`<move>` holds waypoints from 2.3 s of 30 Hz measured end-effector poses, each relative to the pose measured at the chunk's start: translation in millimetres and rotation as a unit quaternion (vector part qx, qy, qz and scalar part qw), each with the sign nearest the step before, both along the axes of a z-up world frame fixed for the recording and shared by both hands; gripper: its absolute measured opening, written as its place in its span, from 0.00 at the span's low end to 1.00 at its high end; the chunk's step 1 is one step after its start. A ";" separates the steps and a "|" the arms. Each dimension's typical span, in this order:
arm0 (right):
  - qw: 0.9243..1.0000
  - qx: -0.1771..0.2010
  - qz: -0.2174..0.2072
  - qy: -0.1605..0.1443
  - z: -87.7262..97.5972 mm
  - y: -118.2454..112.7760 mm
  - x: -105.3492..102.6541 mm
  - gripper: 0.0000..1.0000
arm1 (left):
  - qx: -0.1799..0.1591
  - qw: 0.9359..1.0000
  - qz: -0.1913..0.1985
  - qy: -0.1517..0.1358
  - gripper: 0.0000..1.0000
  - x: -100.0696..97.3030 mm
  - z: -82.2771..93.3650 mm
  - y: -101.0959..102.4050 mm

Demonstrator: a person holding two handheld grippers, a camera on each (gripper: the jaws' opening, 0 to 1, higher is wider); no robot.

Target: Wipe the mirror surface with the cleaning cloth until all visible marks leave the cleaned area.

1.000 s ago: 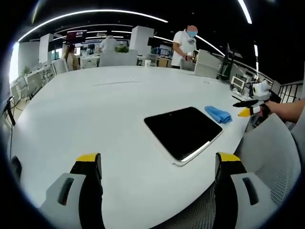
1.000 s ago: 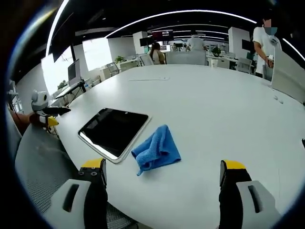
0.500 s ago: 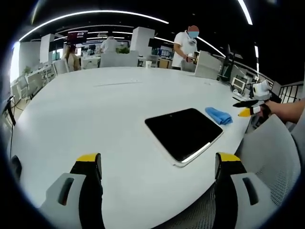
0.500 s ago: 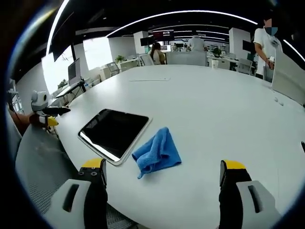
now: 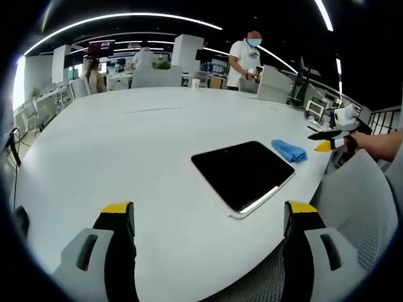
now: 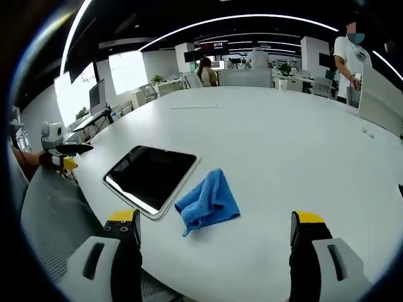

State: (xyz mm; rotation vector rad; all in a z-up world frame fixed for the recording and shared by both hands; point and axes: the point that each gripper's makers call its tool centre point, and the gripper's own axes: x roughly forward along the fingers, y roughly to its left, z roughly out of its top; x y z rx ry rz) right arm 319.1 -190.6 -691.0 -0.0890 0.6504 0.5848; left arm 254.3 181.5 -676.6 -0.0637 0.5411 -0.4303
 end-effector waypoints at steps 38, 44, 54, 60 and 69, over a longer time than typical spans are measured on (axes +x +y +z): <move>1.000 -0.006 0.004 0.000 1.8 1.0 2.5 0.98 | -0.002 1.000 -0.002 0.001 0.97 -0.1 -0.3 -1.0; 1.000 -0.006 0.001 0.001 2.3 0.4 2.3 0.98 | -0.003 1.000 -0.001 0.001 0.97 0.1 -0.2 -0.8; 1.000 -0.006 -0.001 0.001 2.3 -0.1 1.8 0.98 | -0.003 1.000 0.001 0.002 0.97 -0.1 -0.4 0.3; 1.000 -0.007 -0.003 0.002 3.9 0.2 1.7 0.98 | -0.003 1.000 0.001 0.002 0.97 -0.2 -0.8 0.6; 1.000 -0.007 -0.023 0.013 30.0 11.4 20.3 0.86 | -0.003 1.000 0.002 -0.001 0.97 0.1 0.0 1.7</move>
